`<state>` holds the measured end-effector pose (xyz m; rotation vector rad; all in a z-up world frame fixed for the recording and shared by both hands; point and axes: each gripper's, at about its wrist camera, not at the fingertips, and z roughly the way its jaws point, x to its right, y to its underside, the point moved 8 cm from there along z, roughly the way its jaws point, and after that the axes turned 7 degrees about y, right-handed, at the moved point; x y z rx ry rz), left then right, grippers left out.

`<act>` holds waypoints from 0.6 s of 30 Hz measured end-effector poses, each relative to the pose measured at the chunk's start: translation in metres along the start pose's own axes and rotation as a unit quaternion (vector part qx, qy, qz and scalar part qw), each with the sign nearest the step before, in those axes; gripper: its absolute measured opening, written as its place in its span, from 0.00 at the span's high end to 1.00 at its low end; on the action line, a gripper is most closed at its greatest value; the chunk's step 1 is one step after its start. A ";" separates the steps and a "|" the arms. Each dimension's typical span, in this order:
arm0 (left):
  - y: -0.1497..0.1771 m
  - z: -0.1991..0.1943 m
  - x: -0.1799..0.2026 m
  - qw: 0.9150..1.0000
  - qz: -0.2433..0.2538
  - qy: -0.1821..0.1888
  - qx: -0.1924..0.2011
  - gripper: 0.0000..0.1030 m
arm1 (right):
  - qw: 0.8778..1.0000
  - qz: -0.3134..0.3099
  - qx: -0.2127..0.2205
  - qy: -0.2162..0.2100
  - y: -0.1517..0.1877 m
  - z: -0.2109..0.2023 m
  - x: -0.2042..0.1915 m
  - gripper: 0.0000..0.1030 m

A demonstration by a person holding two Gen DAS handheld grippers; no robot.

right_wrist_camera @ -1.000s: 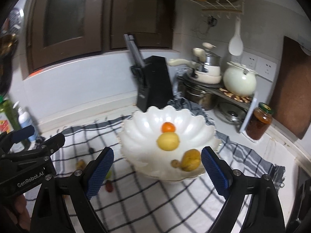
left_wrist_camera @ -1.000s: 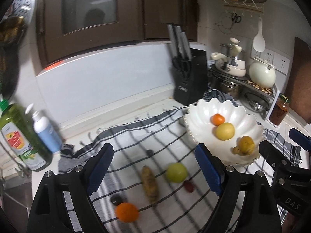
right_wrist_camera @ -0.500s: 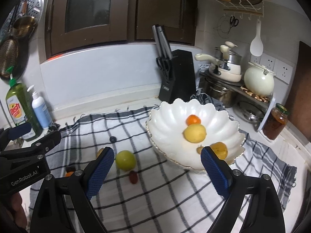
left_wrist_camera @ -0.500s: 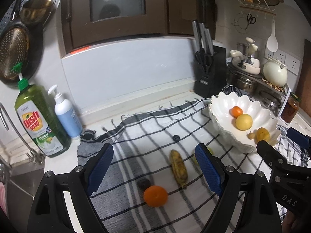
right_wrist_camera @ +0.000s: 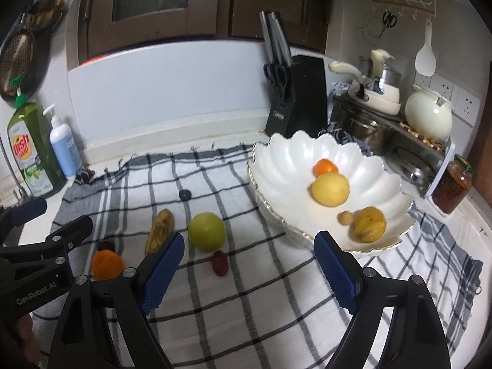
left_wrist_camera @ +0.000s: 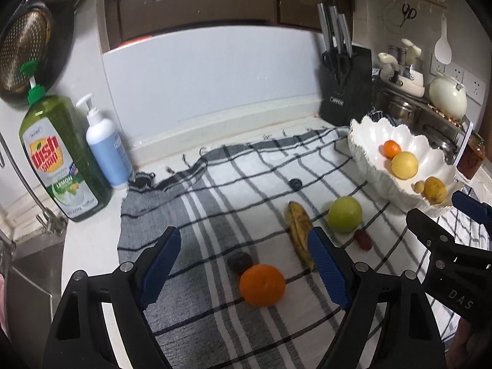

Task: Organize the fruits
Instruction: 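Withdraw both tools from the bowl toward the fruits on the cloth, then grasp the orange with the left tool while the right tool grasps the dark red plum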

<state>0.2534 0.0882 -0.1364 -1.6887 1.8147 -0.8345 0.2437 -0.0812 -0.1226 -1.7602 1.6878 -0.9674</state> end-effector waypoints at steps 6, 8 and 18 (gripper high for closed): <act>0.019 0.018 -0.006 1.000 -0.015 0.002 -0.026 0.18 | 1.000 -0.011 -0.024 -0.015 0.017 0.020 -0.011 0.24; 0.024 0.023 -0.006 0.999 -0.017 0.004 -0.033 0.18 | 0.999 -0.012 -0.029 -0.020 0.021 0.025 -0.014 0.27; 0.044 0.043 -0.006 0.998 -0.024 0.005 -0.050 0.19 | 0.997 -0.020 -0.059 -0.046 0.039 0.053 -0.021 0.51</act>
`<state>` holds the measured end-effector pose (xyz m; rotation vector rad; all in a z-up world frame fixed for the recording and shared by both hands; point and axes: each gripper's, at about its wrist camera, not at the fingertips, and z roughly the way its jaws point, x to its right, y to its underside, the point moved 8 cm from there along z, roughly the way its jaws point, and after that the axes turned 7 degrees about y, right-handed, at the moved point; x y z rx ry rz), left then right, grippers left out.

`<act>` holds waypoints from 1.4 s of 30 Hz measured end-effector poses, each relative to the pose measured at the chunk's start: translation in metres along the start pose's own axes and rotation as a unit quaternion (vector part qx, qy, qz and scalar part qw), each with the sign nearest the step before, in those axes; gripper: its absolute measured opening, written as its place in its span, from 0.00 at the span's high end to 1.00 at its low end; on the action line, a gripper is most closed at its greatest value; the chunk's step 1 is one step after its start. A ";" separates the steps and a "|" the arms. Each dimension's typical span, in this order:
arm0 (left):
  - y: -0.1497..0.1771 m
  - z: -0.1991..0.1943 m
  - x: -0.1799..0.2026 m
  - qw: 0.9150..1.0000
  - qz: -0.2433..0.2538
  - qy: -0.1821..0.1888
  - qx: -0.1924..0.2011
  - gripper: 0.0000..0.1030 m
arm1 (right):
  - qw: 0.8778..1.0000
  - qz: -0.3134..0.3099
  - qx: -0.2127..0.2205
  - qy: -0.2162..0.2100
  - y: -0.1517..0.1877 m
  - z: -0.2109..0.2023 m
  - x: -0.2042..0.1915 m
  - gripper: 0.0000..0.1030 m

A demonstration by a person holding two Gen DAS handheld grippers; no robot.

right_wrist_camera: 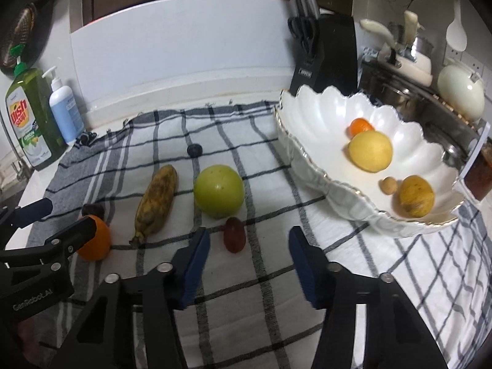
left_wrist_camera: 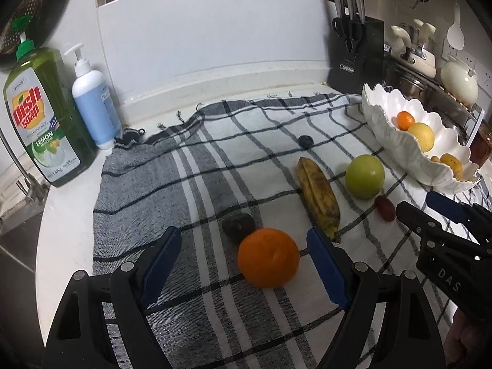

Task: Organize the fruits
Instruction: 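Grasp the orange with the left tool while the right tool grasps the dark red plum, then lift and carry the orange and the plum over the white bowl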

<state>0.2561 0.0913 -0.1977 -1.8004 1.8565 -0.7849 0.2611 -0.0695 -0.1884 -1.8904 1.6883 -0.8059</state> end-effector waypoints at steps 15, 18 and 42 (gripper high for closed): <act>0.009 0.019 0.002 1.000 -0.015 0.017 -0.019 0.32 | 1.000 -0.001 -0.020 -0.021 0.003 0.027 -0.005 0.60; 0.010 0.022 0.003 0.999 -0.018 0.021 -0.022 0.34 | 0.999 0.000 -0.027 -0.027 0.005 0.031 -0.006 0.66; 0.017 0.014 0.018 0.998 -0.017 0.048 -0.029 0.57 | 0.999 0.001 -0.012 -0.042 0.005 0.010 -0.003 0.81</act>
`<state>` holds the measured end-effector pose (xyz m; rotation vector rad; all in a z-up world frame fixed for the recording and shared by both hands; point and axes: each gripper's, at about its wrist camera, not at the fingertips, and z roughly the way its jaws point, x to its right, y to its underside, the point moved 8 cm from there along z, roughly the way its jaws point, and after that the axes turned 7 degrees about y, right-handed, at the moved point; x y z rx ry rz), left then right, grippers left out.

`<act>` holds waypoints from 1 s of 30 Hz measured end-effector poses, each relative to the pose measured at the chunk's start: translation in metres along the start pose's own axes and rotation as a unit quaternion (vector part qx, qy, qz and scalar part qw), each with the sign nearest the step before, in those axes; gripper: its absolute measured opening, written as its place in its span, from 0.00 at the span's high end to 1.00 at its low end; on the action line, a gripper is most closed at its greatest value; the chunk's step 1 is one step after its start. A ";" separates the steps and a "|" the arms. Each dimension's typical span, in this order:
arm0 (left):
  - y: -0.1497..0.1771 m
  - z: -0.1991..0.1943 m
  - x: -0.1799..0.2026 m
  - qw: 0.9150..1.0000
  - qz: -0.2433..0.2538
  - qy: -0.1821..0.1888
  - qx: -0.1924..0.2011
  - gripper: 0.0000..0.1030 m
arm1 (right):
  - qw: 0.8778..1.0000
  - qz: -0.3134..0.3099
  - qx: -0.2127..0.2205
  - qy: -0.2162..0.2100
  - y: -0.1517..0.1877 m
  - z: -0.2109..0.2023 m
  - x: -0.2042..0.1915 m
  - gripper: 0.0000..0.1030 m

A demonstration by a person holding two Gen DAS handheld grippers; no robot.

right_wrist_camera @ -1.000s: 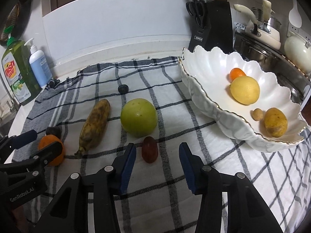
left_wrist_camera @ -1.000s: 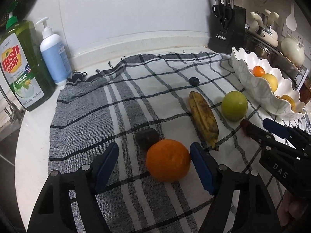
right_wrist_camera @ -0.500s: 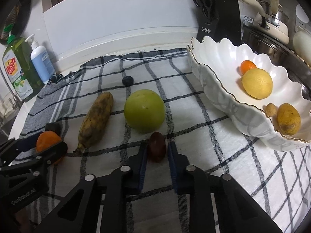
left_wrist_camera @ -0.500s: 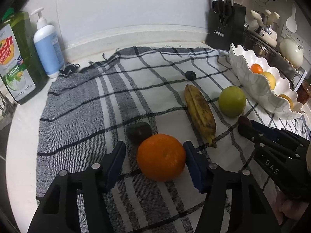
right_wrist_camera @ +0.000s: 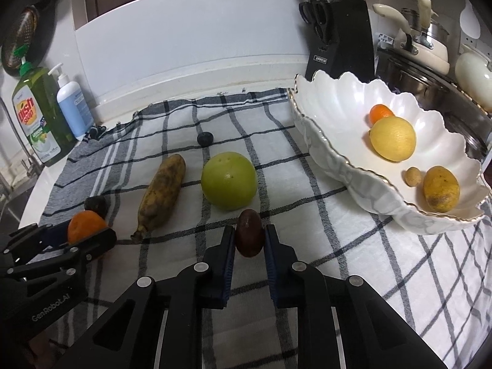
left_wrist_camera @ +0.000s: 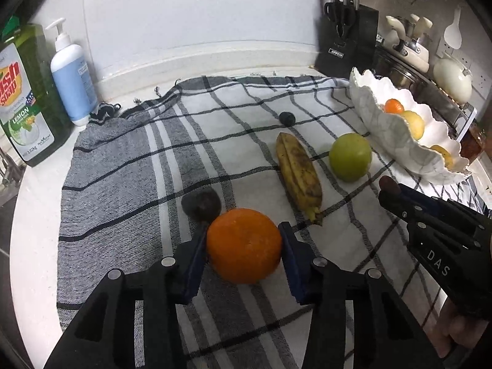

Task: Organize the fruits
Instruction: 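Lift and carry the orange and the plum over the white bowl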

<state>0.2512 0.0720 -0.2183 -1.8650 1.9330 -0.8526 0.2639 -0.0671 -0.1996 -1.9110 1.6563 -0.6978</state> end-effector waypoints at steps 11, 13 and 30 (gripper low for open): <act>-0.011 -0.026 0.024 0.999 0.022 0.009 0.023 0.57 | 1.000 0.016 0.021 0.006 -0.001 -0.033 0.016 0.81; -0.015 -0.030 0.032 0.999 0.027 0.013 0.027 0.57 | 0.999 0.022 0.025 0.009 -0.002 -0.040 0.023 0.81; -0.077 -0.024 0.136 0.991 0.091 0.082 0.051 0.57 | 0.993 0.082 0.051 0.070 -0.027 -0.068 0.120 0.81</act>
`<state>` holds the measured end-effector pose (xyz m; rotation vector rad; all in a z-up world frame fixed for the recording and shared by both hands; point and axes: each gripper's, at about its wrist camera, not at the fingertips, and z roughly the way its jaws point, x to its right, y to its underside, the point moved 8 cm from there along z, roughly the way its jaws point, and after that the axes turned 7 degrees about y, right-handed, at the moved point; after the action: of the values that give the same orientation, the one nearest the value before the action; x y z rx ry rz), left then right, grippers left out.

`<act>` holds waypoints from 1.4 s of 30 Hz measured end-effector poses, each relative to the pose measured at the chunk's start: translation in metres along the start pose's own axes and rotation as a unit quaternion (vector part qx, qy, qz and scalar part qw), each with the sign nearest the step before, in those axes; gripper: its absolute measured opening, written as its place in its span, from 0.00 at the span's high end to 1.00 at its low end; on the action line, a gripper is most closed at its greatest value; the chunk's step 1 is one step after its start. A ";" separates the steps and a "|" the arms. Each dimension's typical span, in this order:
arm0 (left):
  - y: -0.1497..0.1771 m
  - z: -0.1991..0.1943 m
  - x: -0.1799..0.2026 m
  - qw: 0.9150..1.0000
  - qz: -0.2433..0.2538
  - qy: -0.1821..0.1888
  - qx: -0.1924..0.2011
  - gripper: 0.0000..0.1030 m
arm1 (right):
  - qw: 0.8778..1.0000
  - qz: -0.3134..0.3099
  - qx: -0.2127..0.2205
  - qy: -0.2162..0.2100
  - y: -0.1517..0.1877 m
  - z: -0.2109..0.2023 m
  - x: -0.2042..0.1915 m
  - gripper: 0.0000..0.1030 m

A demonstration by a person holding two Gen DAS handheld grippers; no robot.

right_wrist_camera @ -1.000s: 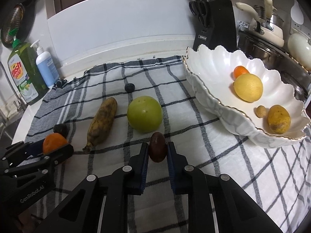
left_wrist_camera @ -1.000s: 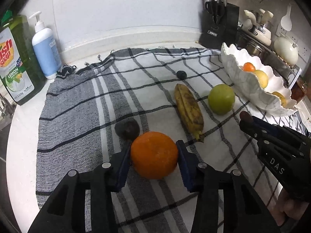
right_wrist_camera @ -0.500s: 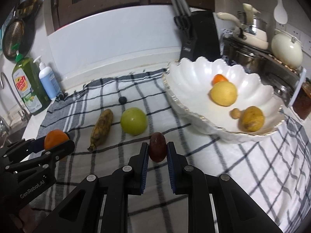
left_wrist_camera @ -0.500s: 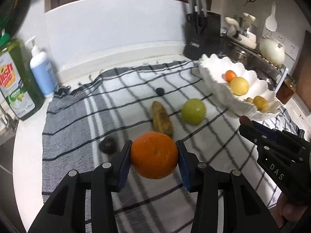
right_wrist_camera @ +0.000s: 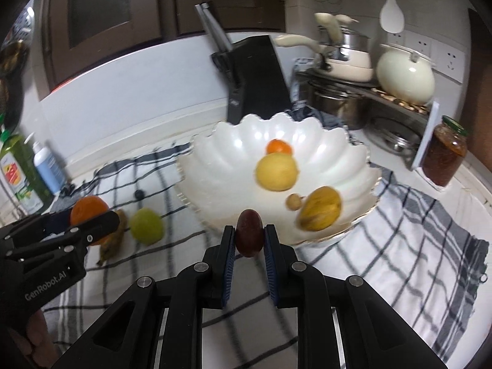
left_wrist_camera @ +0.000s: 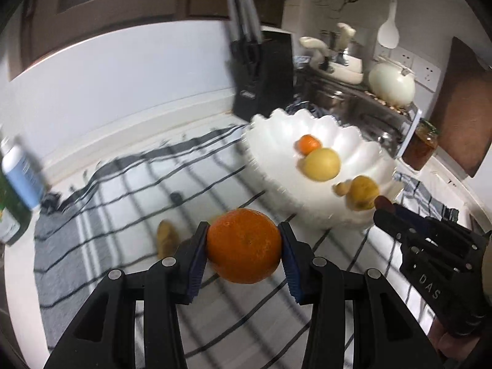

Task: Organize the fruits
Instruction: 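Lift and carry the orange and the plum over the white bowl, then open both tools to drop the orange and plum into the bowl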

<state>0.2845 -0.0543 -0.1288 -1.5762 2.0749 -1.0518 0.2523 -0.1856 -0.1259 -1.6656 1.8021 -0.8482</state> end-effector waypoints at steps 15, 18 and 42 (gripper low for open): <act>-0.044 0.074 0.035 0.999 0.029 0.037 -0.027 0.57 | 0.999 0.019 -0.030 0.004 -0.018 0.042 0.035 0.81; -0.045 0.084 0.036 0.998 0.031 0.036 -0.031 0.57 | 0.999 0.020 -0.037 0.002 -0.017 0.049 0.035 0.81; -0.054 0.067 0.036 0.999 0.048 0.001 -0.011 0.21 | 0.998 0.041 -0.024 0.043 -0.023 0.033 0.054 0.23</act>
<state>0.3530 -0.1176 -0.1291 -1.4704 2.1464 -1.0009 0.2874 -0.2434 -0.1289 -1.5953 1.9501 -0.8590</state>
